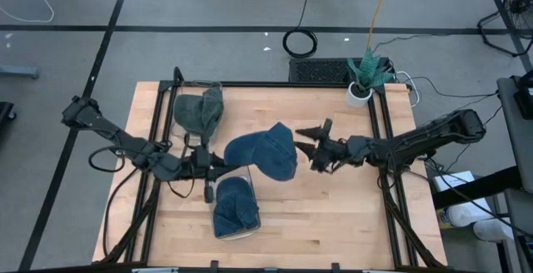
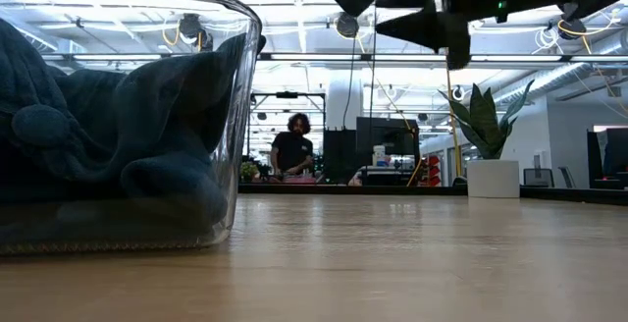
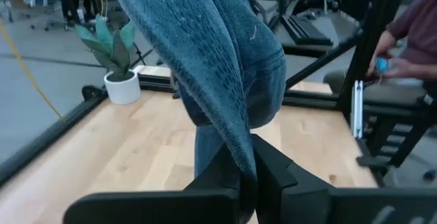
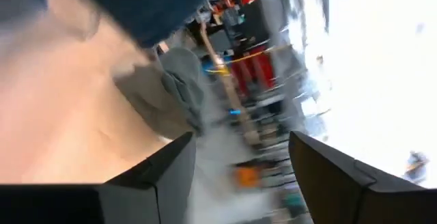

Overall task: Pick & Place hat
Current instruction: Put the blue cap into the bottom transparent bin

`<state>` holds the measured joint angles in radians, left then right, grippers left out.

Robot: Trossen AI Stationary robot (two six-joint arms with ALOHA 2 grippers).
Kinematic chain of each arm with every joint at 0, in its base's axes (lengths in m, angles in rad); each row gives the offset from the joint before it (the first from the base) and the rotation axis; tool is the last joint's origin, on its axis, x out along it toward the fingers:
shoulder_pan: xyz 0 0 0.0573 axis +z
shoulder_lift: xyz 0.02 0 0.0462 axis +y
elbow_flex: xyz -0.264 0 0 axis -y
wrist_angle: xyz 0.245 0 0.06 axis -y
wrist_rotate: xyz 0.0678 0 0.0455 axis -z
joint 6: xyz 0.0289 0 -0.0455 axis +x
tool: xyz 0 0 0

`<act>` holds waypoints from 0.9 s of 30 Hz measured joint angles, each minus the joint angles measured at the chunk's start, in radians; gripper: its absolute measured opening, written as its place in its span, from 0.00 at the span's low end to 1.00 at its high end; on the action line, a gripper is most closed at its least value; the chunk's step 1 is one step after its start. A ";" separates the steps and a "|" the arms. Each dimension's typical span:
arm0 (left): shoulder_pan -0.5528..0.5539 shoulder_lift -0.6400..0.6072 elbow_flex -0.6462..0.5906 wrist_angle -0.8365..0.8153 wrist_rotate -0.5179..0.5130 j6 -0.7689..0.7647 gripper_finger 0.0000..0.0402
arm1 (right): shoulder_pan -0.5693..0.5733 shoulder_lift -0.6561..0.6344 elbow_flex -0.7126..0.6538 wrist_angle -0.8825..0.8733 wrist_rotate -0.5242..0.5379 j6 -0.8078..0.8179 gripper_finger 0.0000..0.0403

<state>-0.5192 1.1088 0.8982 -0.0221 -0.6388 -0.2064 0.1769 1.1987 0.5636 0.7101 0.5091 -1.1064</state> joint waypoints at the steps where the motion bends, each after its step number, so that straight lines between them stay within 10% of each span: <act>1: 0.004 0.000 0.001 0.000 0.000 -0.030 0.02 | 0.016 0.021 0.000 0.040 0.021 -0.104 0.55; 6: 0.043 0.000 0.009 -0.020 0.021 -0.353 0.02 | 0.091 0.133 0.002 0.355 0.115 -0.580 0.55; 16: 0.160 -0.006 0.009 0.019 0.391 -0.590 0.02 | 0.100 0.170 0.024 0.520 0.029 -0.722 0.55; 27: 0.182 -0.016 0.010 -0.002 0.440 -0.578 0.02 | 0.150 0.192 0.024 0.525 -0.097 -0.771 0.55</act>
<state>-0.3374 1.0926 0.9081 -0.0246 -0.1983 -0.7841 0.3269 1.3907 0.5877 1.2351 0.4122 -1.8779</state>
